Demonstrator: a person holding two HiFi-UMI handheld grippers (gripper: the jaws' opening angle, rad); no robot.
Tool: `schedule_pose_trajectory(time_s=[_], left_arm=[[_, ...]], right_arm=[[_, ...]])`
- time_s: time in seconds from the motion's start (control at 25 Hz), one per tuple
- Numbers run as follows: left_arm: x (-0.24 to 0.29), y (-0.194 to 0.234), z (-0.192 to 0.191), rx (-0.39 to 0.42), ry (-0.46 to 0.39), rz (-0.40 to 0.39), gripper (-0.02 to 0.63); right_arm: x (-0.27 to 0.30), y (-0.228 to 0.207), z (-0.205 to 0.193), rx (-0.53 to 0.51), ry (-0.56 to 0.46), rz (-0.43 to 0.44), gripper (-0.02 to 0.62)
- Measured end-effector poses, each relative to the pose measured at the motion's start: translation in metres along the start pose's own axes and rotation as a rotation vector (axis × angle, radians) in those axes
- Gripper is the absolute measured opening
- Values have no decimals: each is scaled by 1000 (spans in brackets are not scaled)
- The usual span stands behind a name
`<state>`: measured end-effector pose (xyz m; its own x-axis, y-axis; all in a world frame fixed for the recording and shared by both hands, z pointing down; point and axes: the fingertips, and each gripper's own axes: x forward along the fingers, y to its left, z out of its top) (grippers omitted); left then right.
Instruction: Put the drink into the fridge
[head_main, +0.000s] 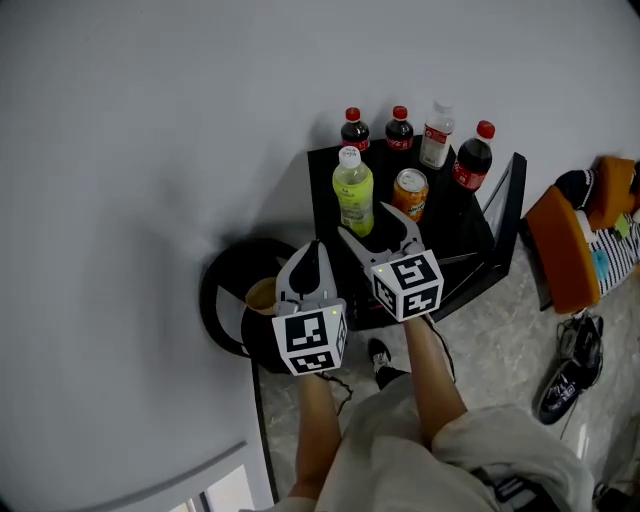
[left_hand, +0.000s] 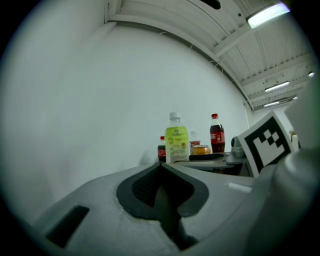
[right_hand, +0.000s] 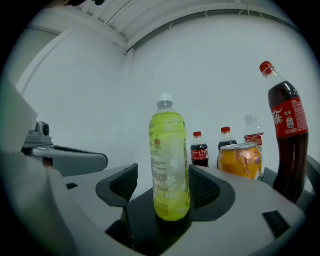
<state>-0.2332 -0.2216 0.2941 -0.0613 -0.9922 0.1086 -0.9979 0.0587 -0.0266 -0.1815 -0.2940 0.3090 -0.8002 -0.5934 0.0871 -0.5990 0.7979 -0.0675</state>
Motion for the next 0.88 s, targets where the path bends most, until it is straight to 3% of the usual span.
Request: schedule_pose_trajectory(time_s=[0.2, 0.44, 0.88], left_arm=[[19, 24, -2, -4, 11, 49, 9], [18, 43, -4, -11, 19, 94, 9], [-29, 1, -31, -10, 53, 9, 9]], right_arm=[[38, -12, -5, -105, 89, -29, 281], [47, -11, -3, -111, 77, -10, 281], [-20, 24, -3, -95, 1, -9, 279]])
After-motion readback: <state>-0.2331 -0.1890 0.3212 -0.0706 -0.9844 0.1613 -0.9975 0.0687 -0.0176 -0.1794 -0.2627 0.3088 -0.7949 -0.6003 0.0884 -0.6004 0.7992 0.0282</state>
